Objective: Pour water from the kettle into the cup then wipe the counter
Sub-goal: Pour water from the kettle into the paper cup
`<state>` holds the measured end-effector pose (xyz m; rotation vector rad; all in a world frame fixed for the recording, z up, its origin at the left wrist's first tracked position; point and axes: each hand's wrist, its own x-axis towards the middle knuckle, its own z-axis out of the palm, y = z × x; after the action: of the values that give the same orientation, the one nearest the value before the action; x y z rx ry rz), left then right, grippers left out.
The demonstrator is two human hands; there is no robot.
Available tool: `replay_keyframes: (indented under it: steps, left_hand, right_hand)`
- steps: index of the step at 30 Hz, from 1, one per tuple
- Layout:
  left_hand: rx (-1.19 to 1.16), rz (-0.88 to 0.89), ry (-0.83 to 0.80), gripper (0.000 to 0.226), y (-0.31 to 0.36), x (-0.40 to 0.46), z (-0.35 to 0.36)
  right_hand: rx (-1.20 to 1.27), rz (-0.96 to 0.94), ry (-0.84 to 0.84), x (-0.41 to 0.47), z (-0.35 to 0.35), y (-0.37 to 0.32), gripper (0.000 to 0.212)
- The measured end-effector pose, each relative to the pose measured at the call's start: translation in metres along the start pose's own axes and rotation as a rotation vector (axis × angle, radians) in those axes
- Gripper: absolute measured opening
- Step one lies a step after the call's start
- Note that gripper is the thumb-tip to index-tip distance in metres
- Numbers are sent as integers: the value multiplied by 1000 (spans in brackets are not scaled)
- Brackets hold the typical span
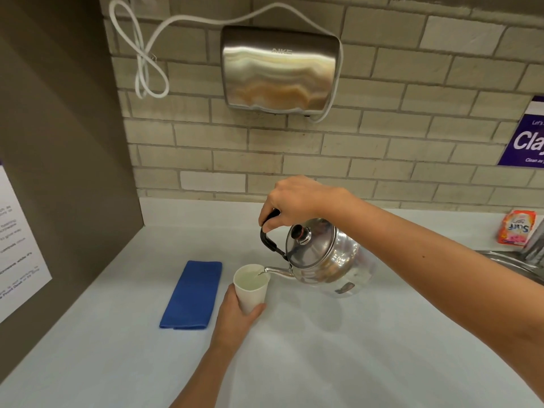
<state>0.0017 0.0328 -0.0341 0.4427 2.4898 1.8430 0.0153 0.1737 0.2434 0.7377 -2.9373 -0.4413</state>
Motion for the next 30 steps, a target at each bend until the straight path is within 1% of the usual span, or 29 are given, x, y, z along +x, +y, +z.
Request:
replay_keyframes:
  steps: [8,14,21,23,26,30]
  left_hand:
    - [-15,4,7,72,-2,1,0]
    - [-13,12,-4,72,0,0,-1]
    - [10,1,8,69,1,0,-1]
    - [-2,-6,2,67,1,0,-1]
    - [6,-18,3,69,1,-1,-1]
    - [34,-37,1,75,1,0,-1]
  right_hand:
    - [32,13,7,-1,1,1,25]
    - [180,116,42,-13,9,16,24]
    - [289,206,123,-27,14,46,23]
    - [344,263,165,-30,16,61,22]
    - [399,350,275,-21,27,79,23]
    - [451,402,446,11,67,78,23]
